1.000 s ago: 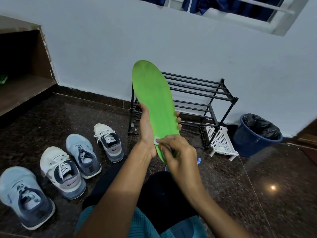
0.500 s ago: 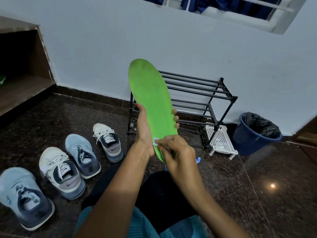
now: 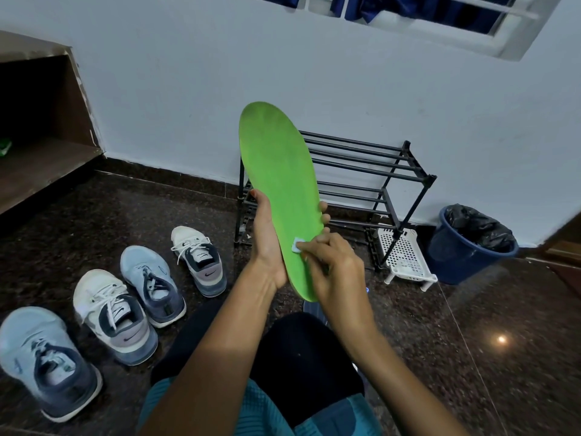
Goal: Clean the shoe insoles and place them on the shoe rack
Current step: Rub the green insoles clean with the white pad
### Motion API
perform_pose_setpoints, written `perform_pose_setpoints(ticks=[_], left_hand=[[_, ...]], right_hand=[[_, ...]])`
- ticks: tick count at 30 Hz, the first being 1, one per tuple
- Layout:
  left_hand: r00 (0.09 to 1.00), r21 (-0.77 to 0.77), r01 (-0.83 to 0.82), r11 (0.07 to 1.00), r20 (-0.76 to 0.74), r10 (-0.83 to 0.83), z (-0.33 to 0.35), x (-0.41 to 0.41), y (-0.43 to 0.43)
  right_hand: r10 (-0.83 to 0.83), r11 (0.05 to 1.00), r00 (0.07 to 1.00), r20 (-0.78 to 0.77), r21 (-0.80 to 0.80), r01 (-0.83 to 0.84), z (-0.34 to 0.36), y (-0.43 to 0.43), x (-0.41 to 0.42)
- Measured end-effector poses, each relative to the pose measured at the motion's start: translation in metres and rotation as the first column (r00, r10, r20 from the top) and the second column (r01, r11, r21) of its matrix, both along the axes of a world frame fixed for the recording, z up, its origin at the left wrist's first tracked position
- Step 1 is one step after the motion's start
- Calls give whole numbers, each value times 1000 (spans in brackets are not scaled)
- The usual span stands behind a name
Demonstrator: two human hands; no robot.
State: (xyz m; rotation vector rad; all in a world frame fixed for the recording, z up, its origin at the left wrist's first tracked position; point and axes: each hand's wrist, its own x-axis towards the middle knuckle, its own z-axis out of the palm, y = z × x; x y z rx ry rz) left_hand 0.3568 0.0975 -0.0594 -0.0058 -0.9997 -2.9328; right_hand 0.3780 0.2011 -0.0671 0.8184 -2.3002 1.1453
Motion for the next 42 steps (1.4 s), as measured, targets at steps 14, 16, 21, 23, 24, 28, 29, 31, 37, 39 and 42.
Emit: perform_pose_setpoints(ticks=[14, 16, 21, 23, 24, 28, 29, 31, 37, 39, 42], left_hand=[[1000, -19, 6, 1000, -7, -6, 0, 0, 2], [1000, -16, -3, 1000, -5, 3, 0, 1, 3], [1000, 7, -26, 1000, -4, 26, 1, 1, -1], [1000, 20, -15, 1000, -7, 15, 1, 0, -1], [1000, 21, -9, 1000, -8, 9, 1, 1, -1], [999, 1, 36, 999, -6, -36, 1, 1, 2], [999, -6, 41, 999, -3, -41, 1, 1, 2], [999, -13, 38, 999, -1, -38, 1, 1, 3], [1000, 8, 13, 1000, 5, -14, 1, 1, 1], [1000, 51, 22, 998, 5, -22, 2, 1, 0], [999, 89, 35, 995, 10, -36, 3, 1, -1]], right_hand=[[-121, 992, 992, -36, 29, 122, -1, 8, -6], [-125, 991, 991, -45, 32, 126, -4, 6, -7], [2, 1000, 999, 42, -4, -2, -11, 11, 10], [38, 999, 997, 61, -2, -38, -12, 14, 18], [40, 999, 997, 60, 6, -40, -12, 15, 19], [-51, 999, 999, 4, 18, 51, -5, 14, 5], [-87, 996, 996, -13, 10, 87, -2, 12, 1], [-133, 991, 991, -28, -3, 133, 0, 8, -5], [-50, 999, 999, 13, -19, 50, -7, 5, 7], [8, 1000, 998, 55, -22, -7, -8, 7, 18], [25, 1000, 998, 58, 13, -26, -7, 8, 24]])
